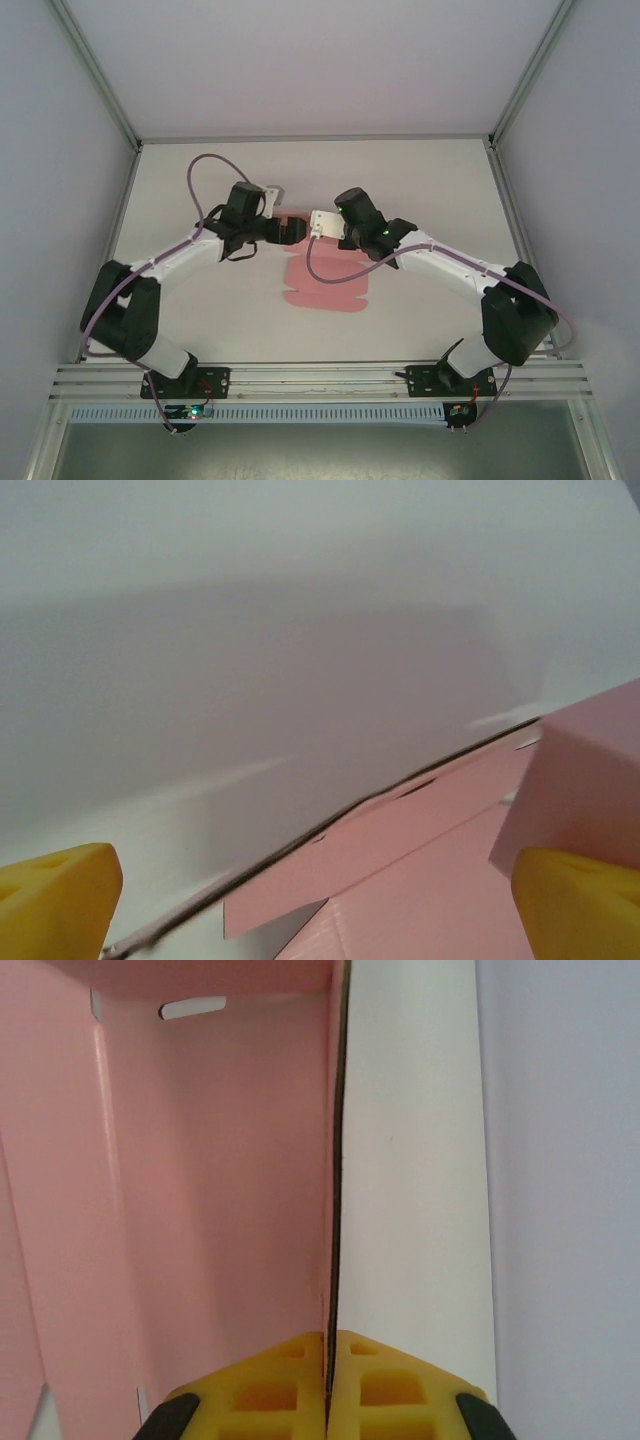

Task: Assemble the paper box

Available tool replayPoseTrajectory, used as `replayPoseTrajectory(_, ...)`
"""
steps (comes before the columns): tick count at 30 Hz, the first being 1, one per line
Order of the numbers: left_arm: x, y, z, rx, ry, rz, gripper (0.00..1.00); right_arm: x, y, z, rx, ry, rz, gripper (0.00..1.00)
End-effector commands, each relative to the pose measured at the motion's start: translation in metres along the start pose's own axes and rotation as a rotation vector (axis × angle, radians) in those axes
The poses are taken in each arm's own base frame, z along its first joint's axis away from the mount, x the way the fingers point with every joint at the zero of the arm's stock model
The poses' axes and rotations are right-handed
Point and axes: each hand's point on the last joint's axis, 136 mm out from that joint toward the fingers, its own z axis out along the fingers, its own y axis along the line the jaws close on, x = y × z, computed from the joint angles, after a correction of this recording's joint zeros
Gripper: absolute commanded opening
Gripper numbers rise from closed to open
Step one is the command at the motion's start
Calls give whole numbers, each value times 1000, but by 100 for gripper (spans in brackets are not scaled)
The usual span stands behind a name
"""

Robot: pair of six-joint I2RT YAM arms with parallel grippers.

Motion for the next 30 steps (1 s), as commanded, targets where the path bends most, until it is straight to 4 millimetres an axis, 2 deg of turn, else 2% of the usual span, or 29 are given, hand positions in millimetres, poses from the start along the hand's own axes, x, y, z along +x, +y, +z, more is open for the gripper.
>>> replayPoseTrajectory(1, -3, 12, -26, -5, -80, -73, 100, -18, -15, -25, -3, -154, 54, 0)
replayPoseTrajectory(4, 8, 22, -42, 4, -128, -90, 100, -17, -10, -33, -53, -194, 67, 0)
replayPoseTrajectory(7, 14, 15, -52, 87, -186, -71, 100, -13, -10, -34, -54, -189, 76, 0)
replayPoseTrajectory(10, 16, 5, -53, 157, -196, -39, 100, -12, -11, -35, -69, -196, 97, 0)
replayPoseTrajectory(14, 3, 6, -45, 163, -220, -22, 100, -19, -7, -43, -136, -251, 126, 0)
replayPoseTrajectory(16, -3, 0, -39, 208, -226, -9, 96, -21, -9, -45, -144, -268, 140, 0)
replayPoseTrajectory(18, -6, -3, -33, 246, -225, 2, 87, -21, -12, -46, -143, -272, 158, 0)
replayPoseTrajectory(21, -1, -11, -28, 320, -209, 13, 78, -19, -15, -46, -150, -263, 177, 0)
replayPoseTrajectory(28, 13, -21, -29, 378, -183, 34, 73, -11, -17, -39, -159, -211, 209, 0)
replayPoseTrajectory(30, 18, -24, -26, 376, -149, 48, 65, -13, -18, -38, -158, -218, 218, 0)
